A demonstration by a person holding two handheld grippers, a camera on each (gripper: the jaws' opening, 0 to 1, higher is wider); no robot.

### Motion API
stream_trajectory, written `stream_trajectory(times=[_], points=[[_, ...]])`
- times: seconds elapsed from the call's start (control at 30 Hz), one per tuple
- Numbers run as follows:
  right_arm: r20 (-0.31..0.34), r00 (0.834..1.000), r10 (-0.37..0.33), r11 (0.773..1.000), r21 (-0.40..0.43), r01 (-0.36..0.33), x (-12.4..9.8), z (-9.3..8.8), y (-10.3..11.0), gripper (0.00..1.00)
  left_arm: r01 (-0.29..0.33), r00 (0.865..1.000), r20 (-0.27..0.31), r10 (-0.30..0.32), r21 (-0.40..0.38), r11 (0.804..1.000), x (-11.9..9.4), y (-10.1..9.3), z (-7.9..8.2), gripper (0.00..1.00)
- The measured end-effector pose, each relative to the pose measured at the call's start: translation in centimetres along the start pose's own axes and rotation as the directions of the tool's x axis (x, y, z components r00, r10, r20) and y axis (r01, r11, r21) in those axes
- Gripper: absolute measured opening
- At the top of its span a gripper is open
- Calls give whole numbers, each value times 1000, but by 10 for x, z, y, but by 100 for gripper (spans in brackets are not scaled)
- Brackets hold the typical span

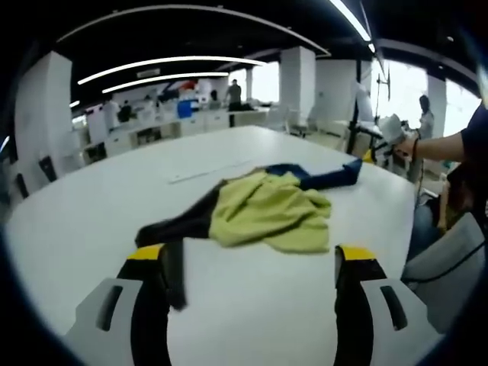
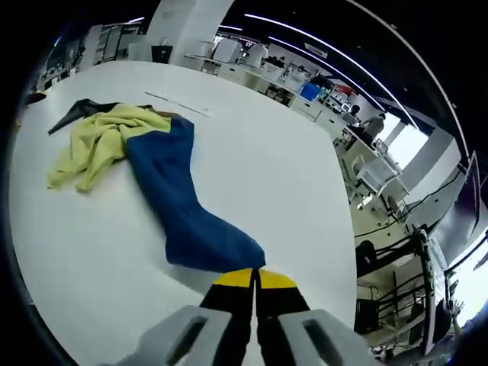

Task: Fold the garment on the visible template until the final outline fits inside the template.

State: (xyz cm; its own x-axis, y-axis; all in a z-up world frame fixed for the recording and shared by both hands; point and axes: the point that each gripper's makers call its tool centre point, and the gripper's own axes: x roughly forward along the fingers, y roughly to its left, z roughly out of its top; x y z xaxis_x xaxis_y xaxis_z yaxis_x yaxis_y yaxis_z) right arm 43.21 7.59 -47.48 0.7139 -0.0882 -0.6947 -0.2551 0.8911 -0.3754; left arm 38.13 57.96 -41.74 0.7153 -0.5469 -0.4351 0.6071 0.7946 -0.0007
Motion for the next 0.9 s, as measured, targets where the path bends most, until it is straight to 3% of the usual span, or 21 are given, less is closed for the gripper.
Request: stream_trajectory(times=[0.37, 0.53, 0.73, 0.9], points=[[-49, 998, -42, 998, 35, 44, 11, -21, -23, 0, 7, 1000, -1, -7, 1, 1000, -1, 1, -1, 87], [-68, 997, -34, 999, 15, 35, 15, -30, -22, 0, 12, 1000, -6, -12, 5, 1000, -2, 1, -3, 88], [-95, 995, -32, 998, 53, 37, 23, -43, -25, 0, 11, 1000, -9, -11, 6, 1000, -4, 0, -3, 88], [-87, 996, -20, 997, 78, 27, 25, -43, -23, 0, 9, 1000, -14, -9, 2, 1000, -4, 2, -4, 88]])
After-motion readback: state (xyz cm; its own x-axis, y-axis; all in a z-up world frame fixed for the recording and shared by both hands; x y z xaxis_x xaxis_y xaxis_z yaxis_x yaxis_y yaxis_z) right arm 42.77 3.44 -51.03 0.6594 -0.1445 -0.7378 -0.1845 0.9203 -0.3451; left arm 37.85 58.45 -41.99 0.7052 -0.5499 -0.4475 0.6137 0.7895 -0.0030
